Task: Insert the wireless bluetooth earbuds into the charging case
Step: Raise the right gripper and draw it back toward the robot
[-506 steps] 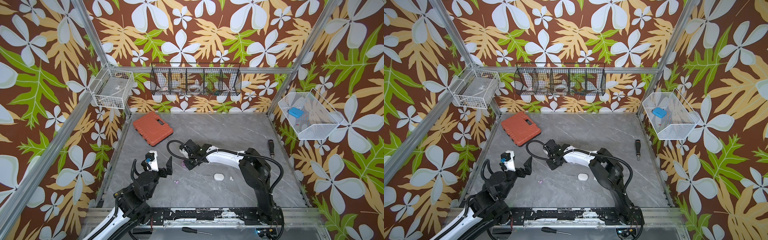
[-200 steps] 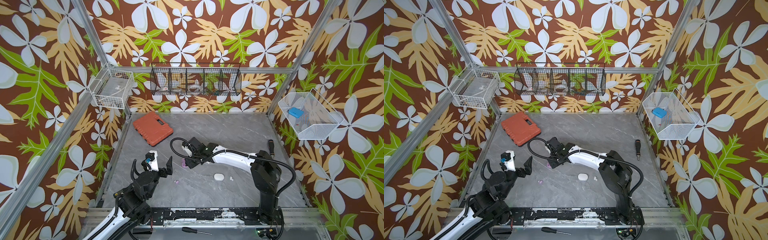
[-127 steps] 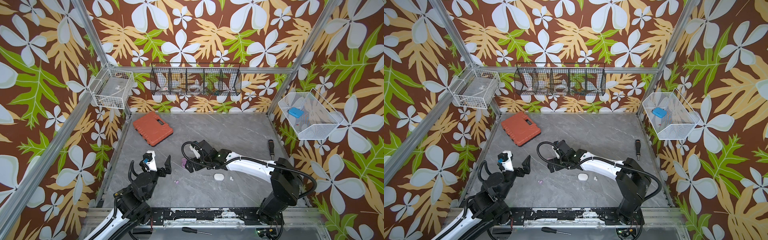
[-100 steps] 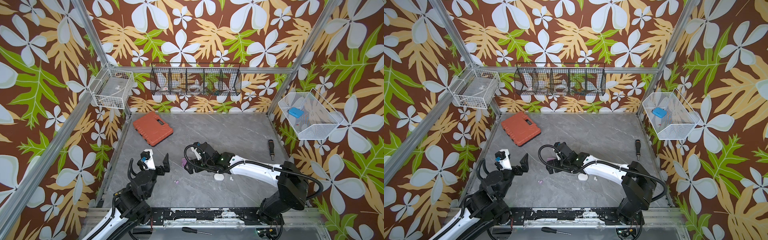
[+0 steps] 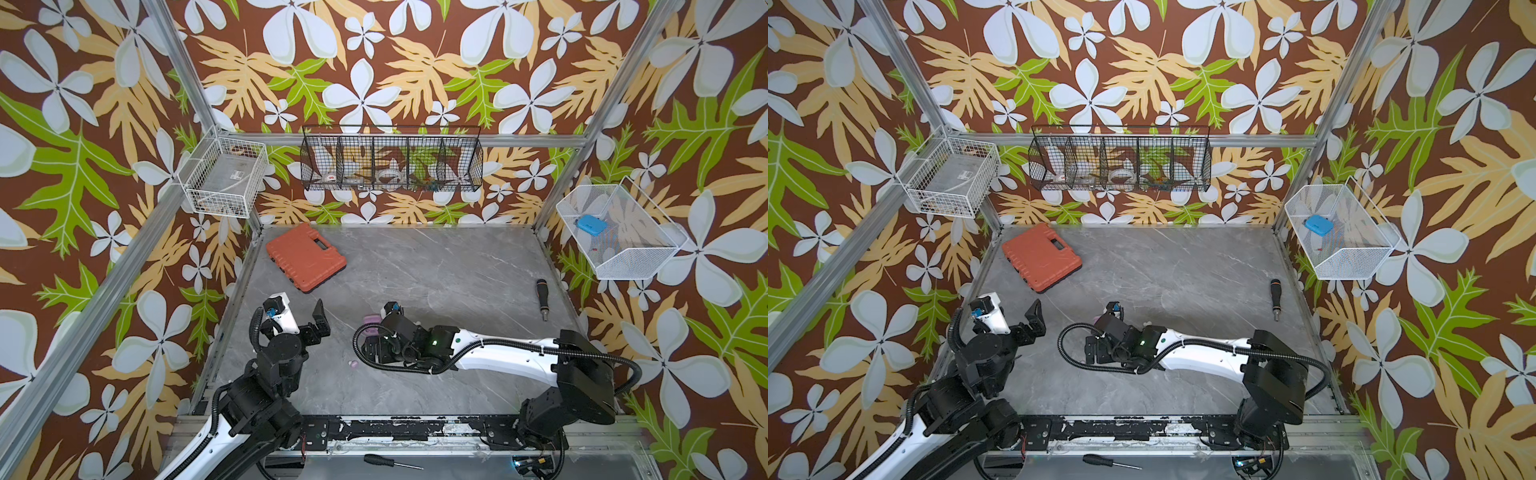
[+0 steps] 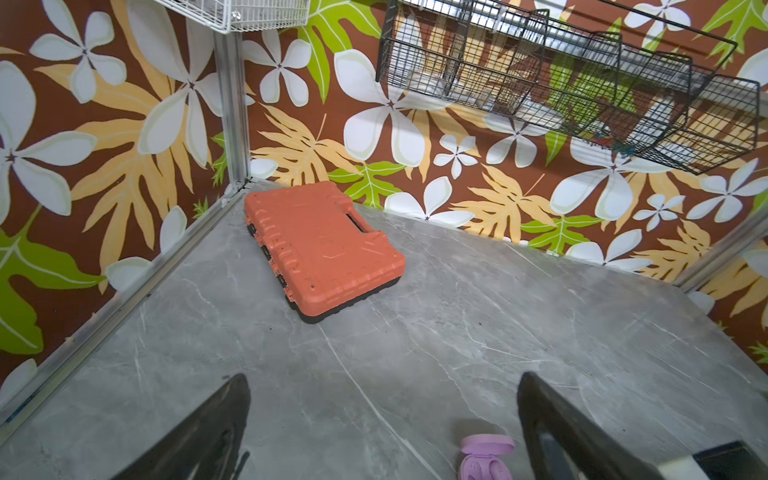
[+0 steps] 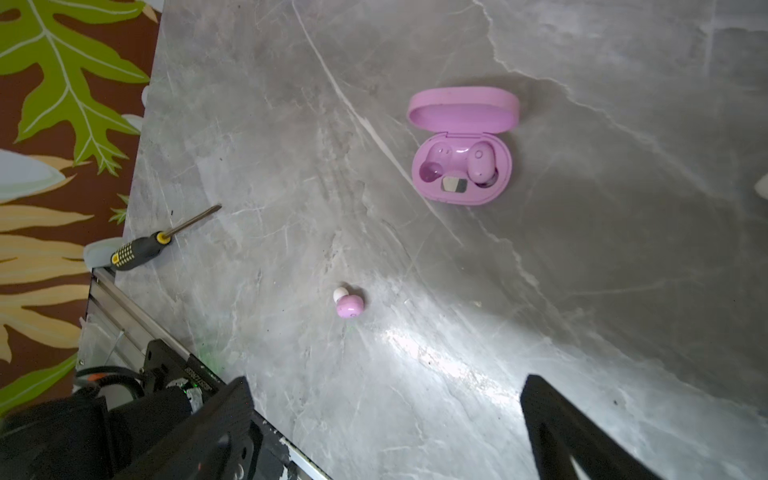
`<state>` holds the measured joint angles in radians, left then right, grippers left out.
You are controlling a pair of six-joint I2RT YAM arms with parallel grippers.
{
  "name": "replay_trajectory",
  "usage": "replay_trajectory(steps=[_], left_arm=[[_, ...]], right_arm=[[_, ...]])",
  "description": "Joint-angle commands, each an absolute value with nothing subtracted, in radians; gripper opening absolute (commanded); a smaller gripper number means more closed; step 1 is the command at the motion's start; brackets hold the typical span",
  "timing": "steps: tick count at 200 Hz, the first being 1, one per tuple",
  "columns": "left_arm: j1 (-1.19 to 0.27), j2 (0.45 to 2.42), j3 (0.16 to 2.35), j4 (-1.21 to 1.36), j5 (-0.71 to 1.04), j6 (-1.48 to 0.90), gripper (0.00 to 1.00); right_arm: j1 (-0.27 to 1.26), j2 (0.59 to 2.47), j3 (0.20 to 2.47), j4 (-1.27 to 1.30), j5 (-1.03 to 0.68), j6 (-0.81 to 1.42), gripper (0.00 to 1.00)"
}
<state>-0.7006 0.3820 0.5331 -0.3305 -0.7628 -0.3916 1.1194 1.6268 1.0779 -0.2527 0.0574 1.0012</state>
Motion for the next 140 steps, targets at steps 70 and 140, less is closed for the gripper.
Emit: replay_trajectory(steps=[70, 140], left_arm=[[-0.698, 0.308, 0.454, -0.267, -0.832, -0.399, 1.0], [-0.698, 0.301, 0.451, -0.265, -0.835, -0.399, 1.0]], right_arm=[[1.18, 1.727, 1.189, -0.364, 0.098, 1.122, 0.95], [1.209, 1.789, 1.237, -0.364, 0.107, 1.201, 0.76]])
